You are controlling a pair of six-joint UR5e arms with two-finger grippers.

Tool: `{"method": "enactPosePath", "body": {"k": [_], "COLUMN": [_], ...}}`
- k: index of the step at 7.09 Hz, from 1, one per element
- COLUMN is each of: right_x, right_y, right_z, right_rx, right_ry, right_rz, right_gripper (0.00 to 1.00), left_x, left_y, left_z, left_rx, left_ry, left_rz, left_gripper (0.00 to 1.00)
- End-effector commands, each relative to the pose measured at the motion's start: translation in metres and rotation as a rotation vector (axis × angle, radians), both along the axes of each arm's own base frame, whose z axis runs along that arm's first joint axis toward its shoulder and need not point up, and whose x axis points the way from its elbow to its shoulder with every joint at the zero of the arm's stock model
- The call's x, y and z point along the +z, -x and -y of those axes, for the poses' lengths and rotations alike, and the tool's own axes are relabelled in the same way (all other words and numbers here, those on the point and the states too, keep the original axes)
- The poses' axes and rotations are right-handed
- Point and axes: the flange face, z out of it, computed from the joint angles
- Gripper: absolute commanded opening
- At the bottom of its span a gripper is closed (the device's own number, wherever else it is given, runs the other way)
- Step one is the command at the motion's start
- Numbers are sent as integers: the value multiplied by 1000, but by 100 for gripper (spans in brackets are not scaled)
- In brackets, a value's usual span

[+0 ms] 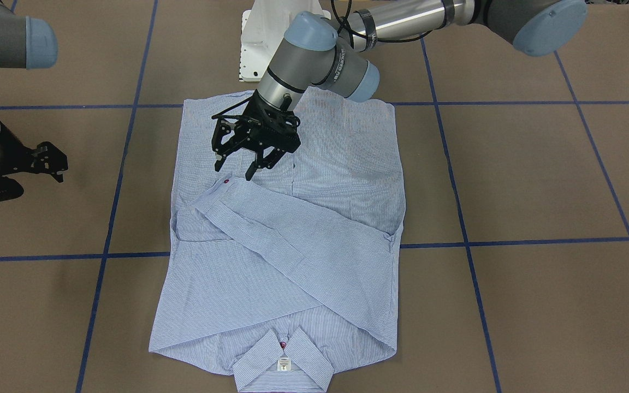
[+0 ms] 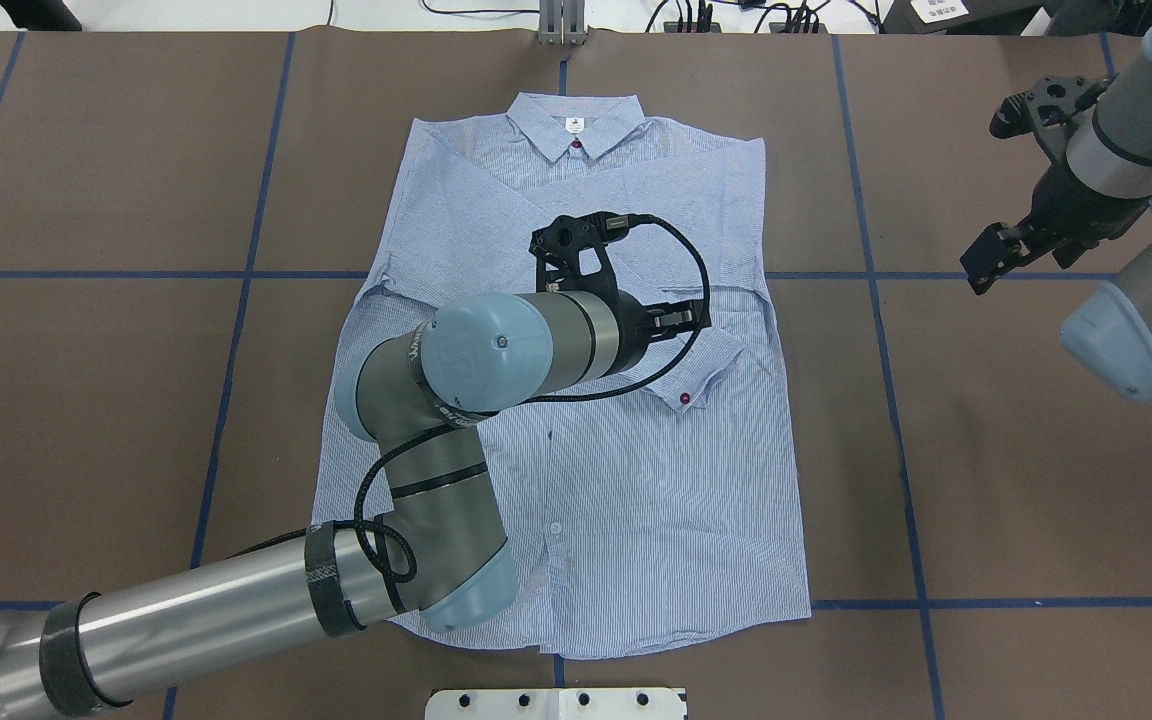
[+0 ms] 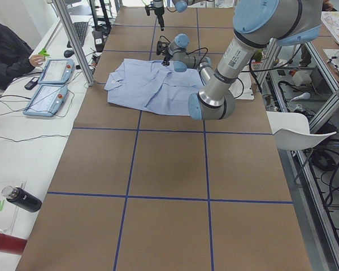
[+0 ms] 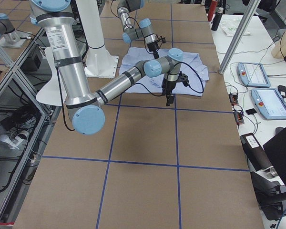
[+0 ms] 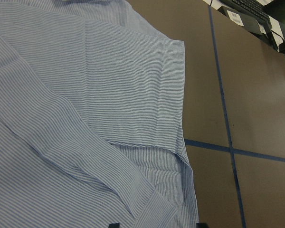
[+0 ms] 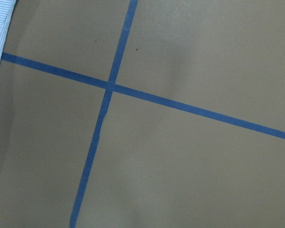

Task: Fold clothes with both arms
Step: 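Lay the sleeve across the shirt front with the left gripper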

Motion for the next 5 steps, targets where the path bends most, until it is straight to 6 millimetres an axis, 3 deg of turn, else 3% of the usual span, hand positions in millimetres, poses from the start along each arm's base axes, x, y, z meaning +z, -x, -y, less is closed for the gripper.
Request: {"method": "enactPosePath", "body": {"k": [1,3,5], "right_x": [-6,-15,-32], "right_y": [2,3,7], "right_z": [-1,-3,-5], "right_rx": [-8,48,141], "right_ry": [-5,-28,-7], "right_rz": [42,112,198], "right_gripper": [100,100,100], "left_x": [-5,42,46], "left_y": [12,41,86], "left_z": [-7,-20,-30], "left_rx": [7,17,55], "left_ry": [-28,-8,37], "left_rz": [-11,44,127], "left_gripper": [100,100,100]}}
